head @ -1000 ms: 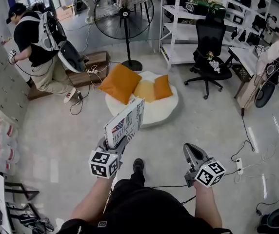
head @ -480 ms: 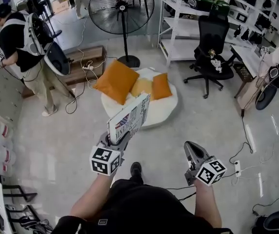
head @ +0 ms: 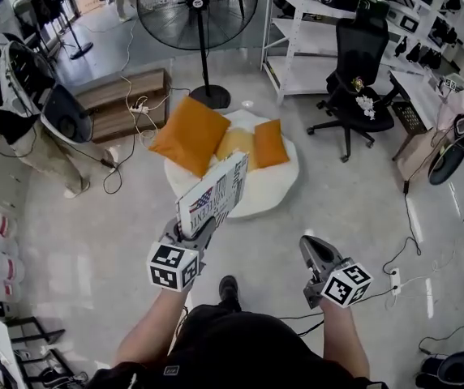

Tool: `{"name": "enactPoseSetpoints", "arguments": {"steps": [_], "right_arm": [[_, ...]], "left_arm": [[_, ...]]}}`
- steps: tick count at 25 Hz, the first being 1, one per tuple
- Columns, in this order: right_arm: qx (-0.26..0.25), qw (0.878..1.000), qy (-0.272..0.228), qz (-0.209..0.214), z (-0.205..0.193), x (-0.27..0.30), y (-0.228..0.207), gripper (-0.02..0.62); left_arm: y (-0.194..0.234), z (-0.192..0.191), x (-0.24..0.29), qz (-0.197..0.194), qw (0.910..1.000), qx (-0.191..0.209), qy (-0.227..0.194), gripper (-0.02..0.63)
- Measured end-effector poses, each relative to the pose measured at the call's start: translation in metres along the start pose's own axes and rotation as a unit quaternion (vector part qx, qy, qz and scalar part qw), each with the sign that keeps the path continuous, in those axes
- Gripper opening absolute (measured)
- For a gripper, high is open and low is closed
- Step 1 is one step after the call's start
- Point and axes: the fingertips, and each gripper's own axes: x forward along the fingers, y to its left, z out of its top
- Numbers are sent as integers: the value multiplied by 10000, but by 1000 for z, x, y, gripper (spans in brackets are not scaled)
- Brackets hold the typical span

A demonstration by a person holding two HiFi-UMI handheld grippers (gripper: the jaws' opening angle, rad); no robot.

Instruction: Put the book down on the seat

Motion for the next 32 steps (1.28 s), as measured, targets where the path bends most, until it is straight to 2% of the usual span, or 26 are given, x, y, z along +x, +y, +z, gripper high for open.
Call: {"name": "enactPoseSetpoints", "arguments": {"steps": [7, 13, 20, 28, 32], "right_arm": [[-21, 10000, 52, -65, 19, 58, -3, 15], [-108, 9998, -2, -137, 39, 88, 5, 15], [-45, 9998, 80, -162, 37, 103, 2, 15], [-144, 9998, 94, 74, 55, 125, 16, 15], [-86, 9999, 102, 72, 57, 130, 6, 15]], "left_arm": [[51, 4, 32, -82, 9999, -115, 84, 160], [81, 19, 39, -165, 9997, -153, 12, 160], [101, 15, 37, -85, 9991, -421, -52, 160], [118, 23, 31, 70, 9987, -497, -82, 160], [122, 22, 40, 98, 9985, -531, -16, 160]]}}
